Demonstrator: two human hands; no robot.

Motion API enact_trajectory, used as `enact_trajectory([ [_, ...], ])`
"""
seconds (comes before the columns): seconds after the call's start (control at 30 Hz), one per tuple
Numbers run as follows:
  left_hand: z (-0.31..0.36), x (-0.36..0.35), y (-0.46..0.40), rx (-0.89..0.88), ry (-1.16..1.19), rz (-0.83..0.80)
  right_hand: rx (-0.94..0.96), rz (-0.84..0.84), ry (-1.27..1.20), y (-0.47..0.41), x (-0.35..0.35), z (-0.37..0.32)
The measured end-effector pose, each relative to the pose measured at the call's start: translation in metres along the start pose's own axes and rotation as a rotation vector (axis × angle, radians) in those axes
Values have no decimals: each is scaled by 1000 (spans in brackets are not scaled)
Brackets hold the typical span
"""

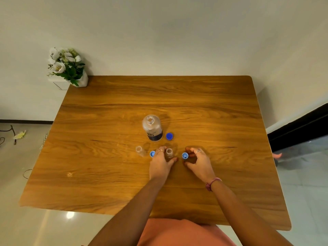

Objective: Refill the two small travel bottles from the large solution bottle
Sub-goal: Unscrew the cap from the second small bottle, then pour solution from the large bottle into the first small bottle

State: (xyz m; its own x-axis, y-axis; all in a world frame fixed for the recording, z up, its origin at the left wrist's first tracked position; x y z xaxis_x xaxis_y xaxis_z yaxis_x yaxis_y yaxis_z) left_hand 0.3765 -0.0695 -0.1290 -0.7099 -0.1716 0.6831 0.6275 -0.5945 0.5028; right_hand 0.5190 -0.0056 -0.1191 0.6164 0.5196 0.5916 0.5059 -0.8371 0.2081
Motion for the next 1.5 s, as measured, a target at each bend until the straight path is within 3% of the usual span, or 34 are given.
enact_trajectory([
  [0.27, -4, 16, 8, -40, 19, 7, 47, -103, 41, -8, 17, -22],
  [0.53, -19, 62, 41, -204, 143, 39, 234, 15, -19, -37, 40, -70],
  [0.83, -51, 114, 9, -291, 234, 234, 270, -75, -22, -73, 7, -107],
  [1.2, -61, 99, -36, -65, 182, -65, 159, -49, 27, -85, -30, -109],
  [1.5, -57, 90, -50, -83, 142, -103, 86, 39, -88, -83, -39, -109],
])
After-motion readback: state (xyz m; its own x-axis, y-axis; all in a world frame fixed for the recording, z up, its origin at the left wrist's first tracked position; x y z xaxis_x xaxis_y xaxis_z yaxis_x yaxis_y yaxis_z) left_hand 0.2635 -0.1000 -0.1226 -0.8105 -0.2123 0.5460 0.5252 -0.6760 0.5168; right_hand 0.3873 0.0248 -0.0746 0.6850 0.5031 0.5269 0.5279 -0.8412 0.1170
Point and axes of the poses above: each hand's wrist, its own y-axis away from the middle knuckle, its own x-axis out of the back of the hand, z = x × y, the point moved 4 cm from there along -y, towards the middle knuckle, and after that the axes turned 12 degrees about x, right-handed, at the moved point
